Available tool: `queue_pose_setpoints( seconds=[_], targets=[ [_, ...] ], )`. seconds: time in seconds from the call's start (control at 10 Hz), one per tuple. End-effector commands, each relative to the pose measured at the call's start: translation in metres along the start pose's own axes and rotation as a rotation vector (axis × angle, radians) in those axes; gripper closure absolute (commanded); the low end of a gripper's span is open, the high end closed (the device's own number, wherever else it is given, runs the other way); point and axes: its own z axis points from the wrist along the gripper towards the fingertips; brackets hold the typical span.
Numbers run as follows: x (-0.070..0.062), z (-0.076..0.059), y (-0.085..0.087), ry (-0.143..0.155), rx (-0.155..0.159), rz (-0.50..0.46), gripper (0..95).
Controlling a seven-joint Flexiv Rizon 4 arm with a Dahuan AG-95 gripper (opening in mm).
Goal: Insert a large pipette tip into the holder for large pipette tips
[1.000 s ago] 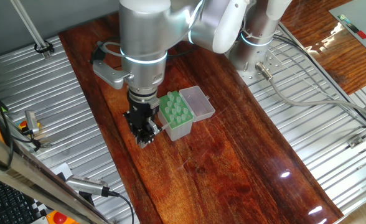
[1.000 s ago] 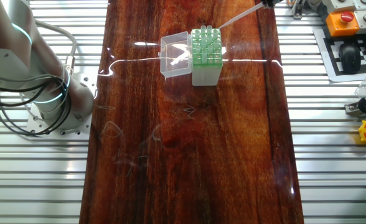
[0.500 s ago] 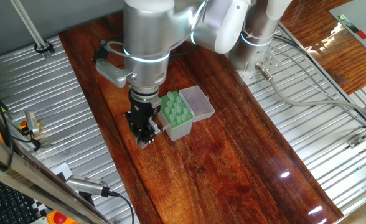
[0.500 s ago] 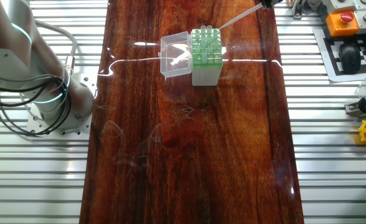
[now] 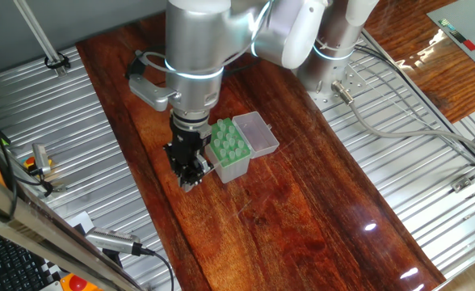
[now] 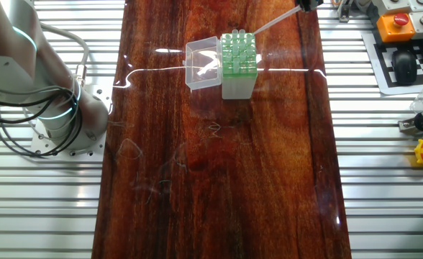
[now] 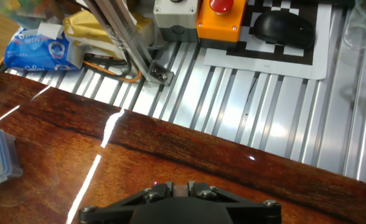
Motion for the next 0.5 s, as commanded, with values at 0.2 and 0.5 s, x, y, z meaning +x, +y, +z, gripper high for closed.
queue_pose_setpoints(
  seconds=[0.2, 0.5],
  targets=[
    [0.008, -0.0011, 0.0016, -0.02, 0.005, -0.003, 95.0],
    [0.0115, -0.0013, 0.002, -0.026, 0.008, -0.008, 95.0]
  ],
)
